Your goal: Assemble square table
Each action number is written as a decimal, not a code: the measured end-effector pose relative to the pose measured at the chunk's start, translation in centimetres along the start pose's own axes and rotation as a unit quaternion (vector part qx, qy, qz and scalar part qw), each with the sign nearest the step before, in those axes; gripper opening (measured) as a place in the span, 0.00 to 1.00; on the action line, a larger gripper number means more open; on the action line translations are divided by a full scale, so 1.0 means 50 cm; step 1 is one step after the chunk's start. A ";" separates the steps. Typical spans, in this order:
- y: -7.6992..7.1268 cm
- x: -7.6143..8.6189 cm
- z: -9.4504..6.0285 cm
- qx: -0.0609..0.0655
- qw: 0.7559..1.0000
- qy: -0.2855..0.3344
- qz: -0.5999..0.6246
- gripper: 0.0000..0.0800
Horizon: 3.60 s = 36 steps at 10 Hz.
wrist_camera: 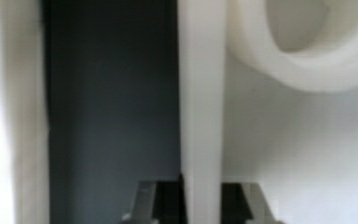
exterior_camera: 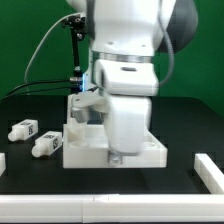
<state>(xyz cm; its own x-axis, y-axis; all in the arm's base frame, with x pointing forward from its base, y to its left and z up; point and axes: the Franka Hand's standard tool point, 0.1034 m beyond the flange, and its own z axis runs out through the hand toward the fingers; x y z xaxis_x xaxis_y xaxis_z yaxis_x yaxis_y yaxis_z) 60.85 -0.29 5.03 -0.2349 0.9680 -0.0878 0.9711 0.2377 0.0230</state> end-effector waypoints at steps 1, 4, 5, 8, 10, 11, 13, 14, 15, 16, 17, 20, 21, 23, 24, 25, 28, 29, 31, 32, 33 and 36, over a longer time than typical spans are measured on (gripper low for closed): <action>-0.005 -0.005 0.005 0.000 1.000 0.000 0.004 0.06; 0.015 0.016 0.000 0.000 0.999 0.004 0.045 0.06; 0.049 0.040 -0.001 0.001 0.998 0.009 0.069 0.06; 0.074 0.038 0.009 -0.010 0.997 0.011 0.072 0.06; 0.073 0.037 0.011 -0.009 0.997 0.011 0.073 0.06; 0.073 0.036 0.012 -0.009 0.997 0.011 0.074 0.06; 0.087 0.046 0.016 -0.007 0.995 0.013 0.095 0.06; 0.104 0.053 0.016 -0.010 0.994 0.015 0.106 0.06; 0.112 0.063 0.019 -0.011 0.993 0.017 0.120 0.06; 0.115 0.079 0.022 -0.010 0.991 0.020 0.134 0.06; 0.114 0.089 0.026 -0.009 0.990 0.022 0.141 0.06; 0.112 0.088 0.036 -0.019 0.989 0.023 0.142 0.06; 0.112 0.085 0.036 -0.020 0.989 0.023 0.143 0.06; 0.112 0.081 0.037 -0.020 0.989 0.023 0.145 0.06; 0.112 0.081 0.037 -0.020 0.989 0.023 0.145 0.06; 0.109 0.081 0.036 -0.016 0.989 0.023 0.145 0.28; 0.113 0.035 -0.031 -0.019 0.988 0.012 0.152 0.63; 0.107 0.013 -0.050 -0.021 0.988 0.007 0.155 0.78; 0.104 0.013 -0.047 -0.019 0.972 0.010 0.234 0.80; 0.104 0.013 -0.047 -0.018 0.964 0.010 0.264 0.81; 0.104 0.013 -0.046 -0.017 0.954 0.011 0.301 0.81; 0.061 -0.079 -0.088 0.019 0.924 0.006 0.383 0.81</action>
Offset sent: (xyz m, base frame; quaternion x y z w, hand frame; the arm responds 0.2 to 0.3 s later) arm 0.0299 0.0370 0.0108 -0.0302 0.0113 0.0209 0.9993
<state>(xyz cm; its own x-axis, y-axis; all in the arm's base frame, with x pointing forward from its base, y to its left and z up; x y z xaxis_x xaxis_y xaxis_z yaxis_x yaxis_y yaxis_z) 64.54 -3.03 9.85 0.5213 0.8520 -0.0496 0.8534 -0.5198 0.0393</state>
